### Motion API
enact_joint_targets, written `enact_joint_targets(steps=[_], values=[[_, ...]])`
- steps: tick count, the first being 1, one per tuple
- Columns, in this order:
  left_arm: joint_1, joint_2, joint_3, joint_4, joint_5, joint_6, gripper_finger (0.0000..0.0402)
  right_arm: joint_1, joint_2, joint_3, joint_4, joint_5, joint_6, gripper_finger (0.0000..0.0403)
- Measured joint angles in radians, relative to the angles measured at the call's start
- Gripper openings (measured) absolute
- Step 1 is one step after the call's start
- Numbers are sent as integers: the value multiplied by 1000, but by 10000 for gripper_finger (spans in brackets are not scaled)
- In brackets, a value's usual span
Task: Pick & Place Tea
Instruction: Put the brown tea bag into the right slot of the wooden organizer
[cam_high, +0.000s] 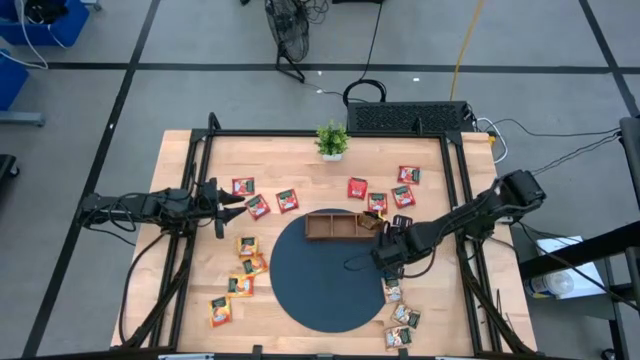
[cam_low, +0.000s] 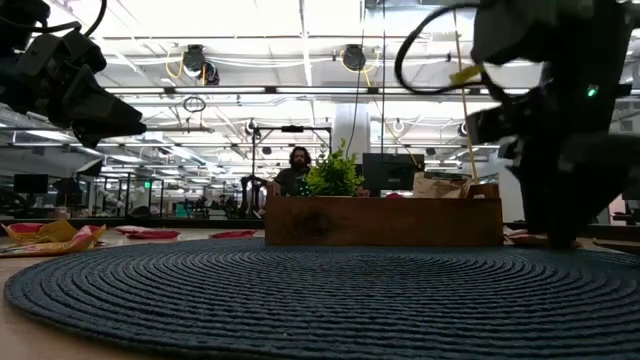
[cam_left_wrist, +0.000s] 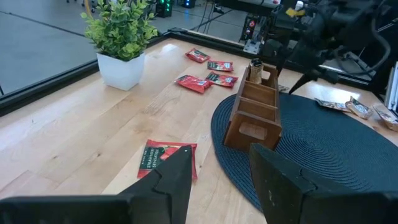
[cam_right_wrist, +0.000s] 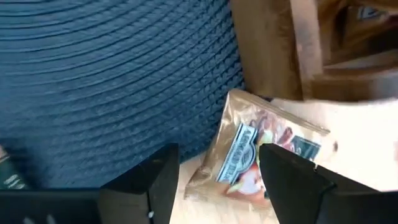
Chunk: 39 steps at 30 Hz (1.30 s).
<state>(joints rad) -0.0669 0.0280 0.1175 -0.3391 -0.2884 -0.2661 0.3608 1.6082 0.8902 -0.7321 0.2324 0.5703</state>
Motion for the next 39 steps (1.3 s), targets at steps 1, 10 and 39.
enact_joint_targets(steps=[1,10,39], values=[[0,0,0,0,0,0,161,-2,10,2,0,1,8,204],[0,0,0,0,0,0,161,-6,35,3,-1,-3,35,154],[0,0,0,0,0,0,161,199,-46,134,-291,397,111,2]])
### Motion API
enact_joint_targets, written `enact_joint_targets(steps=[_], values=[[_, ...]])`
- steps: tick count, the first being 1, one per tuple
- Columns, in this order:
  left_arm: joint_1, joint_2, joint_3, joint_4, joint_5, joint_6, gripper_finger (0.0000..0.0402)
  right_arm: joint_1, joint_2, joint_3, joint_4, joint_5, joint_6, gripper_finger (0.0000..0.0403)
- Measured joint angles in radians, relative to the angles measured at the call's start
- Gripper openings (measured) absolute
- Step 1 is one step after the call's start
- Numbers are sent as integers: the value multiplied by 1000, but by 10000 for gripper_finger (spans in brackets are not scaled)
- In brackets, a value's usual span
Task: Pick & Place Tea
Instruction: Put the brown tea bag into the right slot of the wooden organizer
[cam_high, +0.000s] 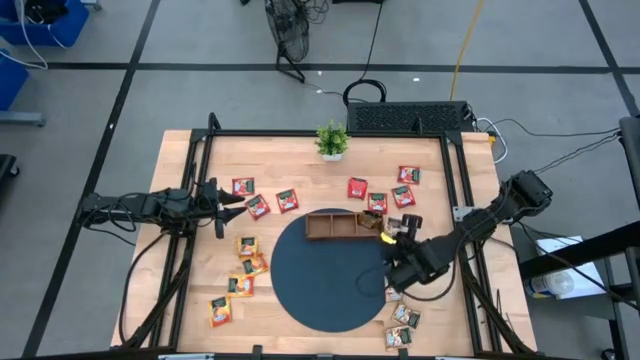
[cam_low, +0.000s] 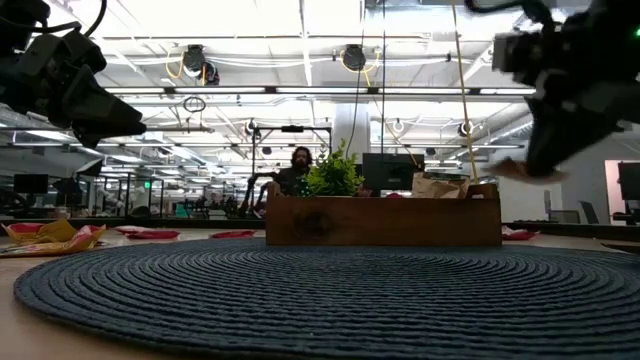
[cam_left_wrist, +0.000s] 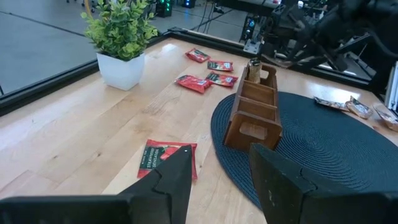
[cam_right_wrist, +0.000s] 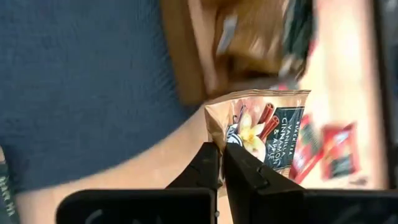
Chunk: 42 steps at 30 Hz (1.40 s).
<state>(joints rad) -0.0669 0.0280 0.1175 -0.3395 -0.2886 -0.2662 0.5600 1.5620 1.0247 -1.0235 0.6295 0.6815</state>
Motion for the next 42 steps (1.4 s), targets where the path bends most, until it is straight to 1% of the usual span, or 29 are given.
enact_joint_targets(steps=[5,9,12,15,18,23,27,30,37,42], values=[[0,0,0,0,0,0,161,-17,-1,37,105,131,-148,1],[0,0,0,0,0,0,161,-67,-1,36,261,154,-332,1],[0,0,0,0,0,0,161,-126,-1,18,320,156,-425,1],[0,0,0,0,0,0,161,-180,-1,-3,342,148,-441,1],[0,0,0,0,0,0,161,-208,-1,-28,374,101,-445,1],[0,0,0,0,0,0,161,-213,-2,-74,474,74,-491,2],[0,0,0,0,0,0,161,-220,-2,-87,493,75,-493,6],[0,0,0,0,0,0,161,-229,-2,-89,495,74,-490,25],[0,0,0,0,0,0,161,-236,-2,-89,527,72,-490,95],[0,0,0,0,0,0,161,-236,-2,-89,540,72,-496,134]])
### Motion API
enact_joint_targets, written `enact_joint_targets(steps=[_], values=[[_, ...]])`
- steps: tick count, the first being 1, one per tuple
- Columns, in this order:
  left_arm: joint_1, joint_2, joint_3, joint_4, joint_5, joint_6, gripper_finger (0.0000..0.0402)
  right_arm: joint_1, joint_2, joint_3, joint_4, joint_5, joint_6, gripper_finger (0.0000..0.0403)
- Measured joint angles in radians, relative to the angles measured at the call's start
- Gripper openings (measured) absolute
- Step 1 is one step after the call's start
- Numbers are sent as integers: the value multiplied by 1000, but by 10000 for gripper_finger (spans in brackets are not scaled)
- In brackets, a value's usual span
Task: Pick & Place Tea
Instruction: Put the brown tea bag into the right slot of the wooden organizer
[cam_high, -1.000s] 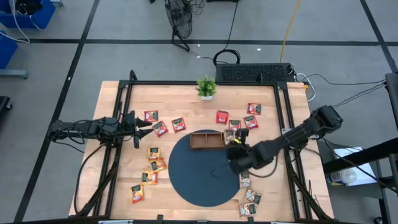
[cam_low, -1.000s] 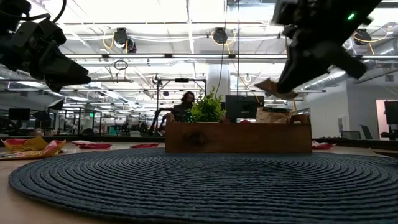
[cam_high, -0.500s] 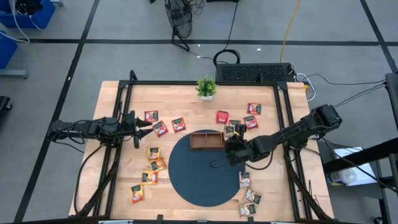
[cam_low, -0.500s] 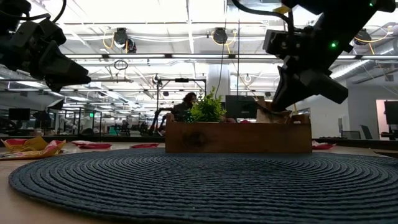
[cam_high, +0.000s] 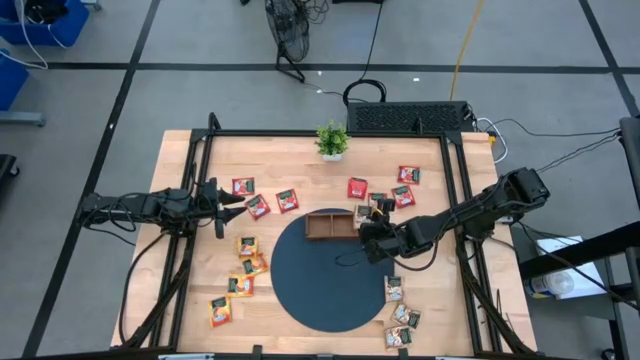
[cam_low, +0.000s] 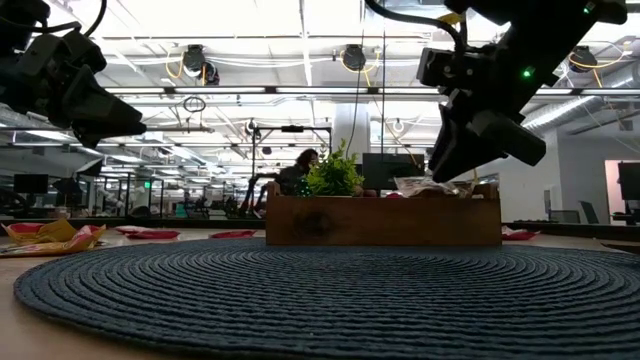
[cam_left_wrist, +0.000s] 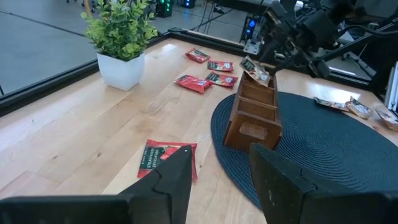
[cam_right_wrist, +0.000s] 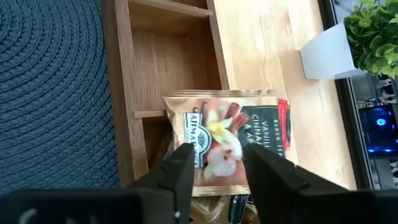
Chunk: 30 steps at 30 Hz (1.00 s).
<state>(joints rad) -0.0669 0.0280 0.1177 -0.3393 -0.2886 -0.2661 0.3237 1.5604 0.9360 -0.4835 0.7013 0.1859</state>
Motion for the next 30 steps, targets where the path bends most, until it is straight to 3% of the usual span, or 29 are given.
enact_joint_targets(steps=[6,13,20,30], values=[[0,0,0,0,0,0,161,0,0,0,-6,1,-23,154],[0,0,0,0,0,0,161,1,0,0,32,1,-40,146],[0,0,0,0,0,0,161,-28,13,-4,124,-196,-71,125],[0,0,0,0,0,0,161,-97,29,-41,32,-209,4,95]])
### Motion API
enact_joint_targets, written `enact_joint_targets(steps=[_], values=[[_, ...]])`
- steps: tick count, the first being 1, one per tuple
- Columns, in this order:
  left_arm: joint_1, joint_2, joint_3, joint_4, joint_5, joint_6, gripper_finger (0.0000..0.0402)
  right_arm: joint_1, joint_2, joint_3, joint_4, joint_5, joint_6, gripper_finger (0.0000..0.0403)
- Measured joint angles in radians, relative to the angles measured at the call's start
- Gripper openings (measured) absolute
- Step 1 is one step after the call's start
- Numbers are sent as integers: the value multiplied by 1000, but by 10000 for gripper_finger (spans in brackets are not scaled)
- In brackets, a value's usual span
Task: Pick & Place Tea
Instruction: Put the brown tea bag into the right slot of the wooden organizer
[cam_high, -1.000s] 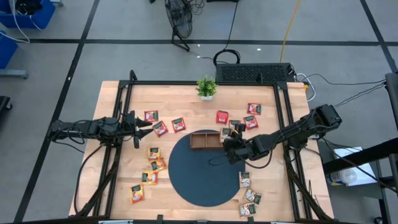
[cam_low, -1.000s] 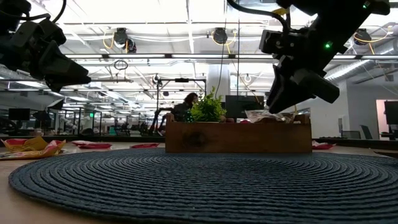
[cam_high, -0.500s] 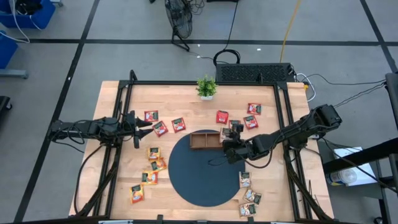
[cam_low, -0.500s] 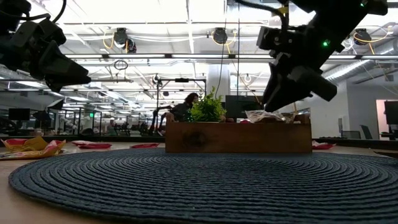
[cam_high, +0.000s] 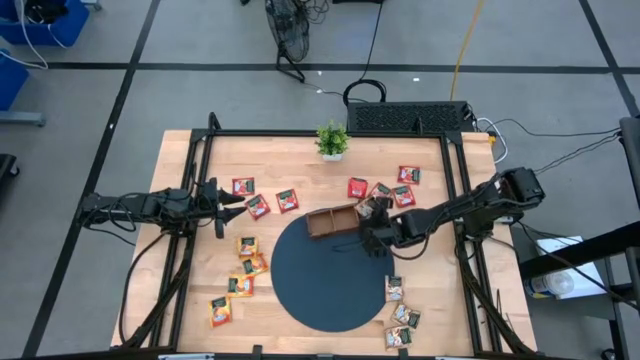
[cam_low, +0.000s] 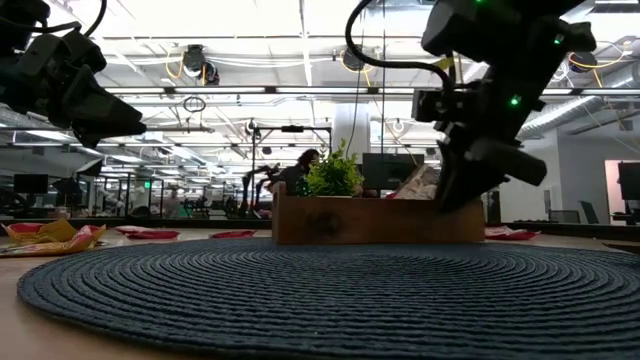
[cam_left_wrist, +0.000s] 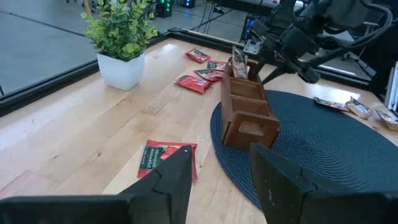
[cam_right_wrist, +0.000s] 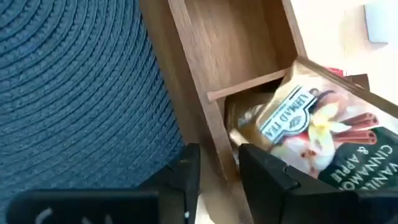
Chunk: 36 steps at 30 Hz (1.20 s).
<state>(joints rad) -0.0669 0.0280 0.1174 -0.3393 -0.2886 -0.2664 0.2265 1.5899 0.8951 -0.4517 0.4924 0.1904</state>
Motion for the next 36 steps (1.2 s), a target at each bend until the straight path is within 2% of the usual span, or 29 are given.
enact_joint_targets(steps=[7,12,17,19,26,30,36], values=[[0,0,0,0,0,0,161,36,-45,4,-19,1,6,88],[0,0,0,0,0,0,161,41,-128,14,-91,12,8,88],[0,0,0,0,0,0,161,30,-250,14,-223,144,34,88],[0,0,0,0,0,0,161,5,-300,2,-228,156,61,88],[0,0,0,0,0,0,161,-152,-375,-128,-23,-132,25,89],[0,0,0,0,0,0,161,-234,-374,-200,80,-220,-22,89],[0,0,0,0,0,0,161,-287,-375,-216,154,-332,-27,89]])
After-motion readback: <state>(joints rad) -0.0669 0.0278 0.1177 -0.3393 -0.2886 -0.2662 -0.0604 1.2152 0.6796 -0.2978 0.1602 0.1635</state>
